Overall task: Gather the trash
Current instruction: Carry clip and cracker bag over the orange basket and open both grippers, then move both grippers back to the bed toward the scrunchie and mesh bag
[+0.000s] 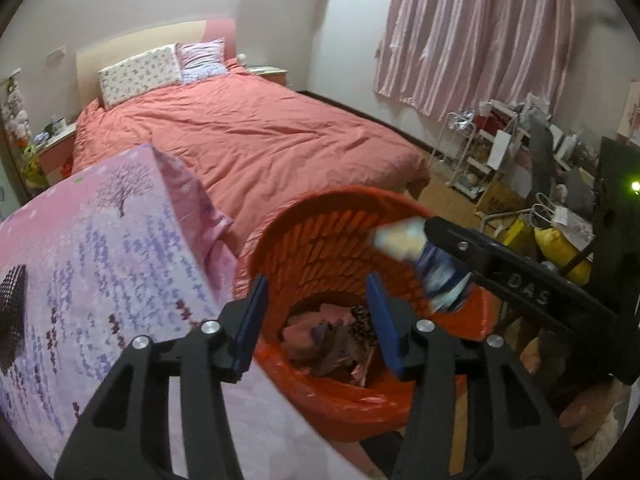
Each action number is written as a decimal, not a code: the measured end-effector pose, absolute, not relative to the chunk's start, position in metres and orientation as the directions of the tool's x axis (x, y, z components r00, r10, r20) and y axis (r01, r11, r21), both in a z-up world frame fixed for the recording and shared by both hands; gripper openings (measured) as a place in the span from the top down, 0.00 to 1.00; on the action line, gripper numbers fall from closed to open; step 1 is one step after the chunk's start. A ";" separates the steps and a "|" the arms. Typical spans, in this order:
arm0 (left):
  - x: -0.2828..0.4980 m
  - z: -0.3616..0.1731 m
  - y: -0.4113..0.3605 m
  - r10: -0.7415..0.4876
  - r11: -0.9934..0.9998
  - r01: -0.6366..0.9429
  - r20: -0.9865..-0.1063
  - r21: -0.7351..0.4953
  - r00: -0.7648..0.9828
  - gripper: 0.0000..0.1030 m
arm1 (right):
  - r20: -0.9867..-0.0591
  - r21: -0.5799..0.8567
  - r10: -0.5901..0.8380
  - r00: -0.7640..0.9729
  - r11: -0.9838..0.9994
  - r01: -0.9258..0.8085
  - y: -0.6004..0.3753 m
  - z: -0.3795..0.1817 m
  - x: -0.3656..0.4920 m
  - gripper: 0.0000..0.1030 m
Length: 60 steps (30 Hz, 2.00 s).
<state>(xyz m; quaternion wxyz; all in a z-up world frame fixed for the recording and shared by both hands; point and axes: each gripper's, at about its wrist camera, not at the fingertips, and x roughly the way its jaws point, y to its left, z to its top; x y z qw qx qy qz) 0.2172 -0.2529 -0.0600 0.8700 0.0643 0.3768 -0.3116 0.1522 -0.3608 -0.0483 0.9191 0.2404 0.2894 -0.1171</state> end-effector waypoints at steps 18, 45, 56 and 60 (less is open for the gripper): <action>0.244 -0.056 -0.110 -0.281 0.940 0.335 -0.697 -0.061 0.660 0.39 | -0.625 0.245 -0.102 0.774 0.916 0.319 -0.315 -0.043 0.159 0.31; 0.344 -0.083 0.115 -0.101 0.987 -0.030 -0.763 -0.155 0.639 0.84 | -0.674 0.100 0.032 0.738 0.994 0.048 -0.168 -0.039 0.201 0.31; 0.300 -0.083 0.155 0.094 0.992 -0.125 -0.753 0.017 0.651 0.90 | -0.698 0.101 0.161 0.697 0.987 -0.126 -0.081 -0.042 0.232 0.31; 0.287 -0.084 0.171 0.128 0.989 -0.140 -0.752 0.047 0.647 0.89 | -0.702 0.117 0.203 0.683 0.978 -0.171 -0.053 -0.043 0.248 0.31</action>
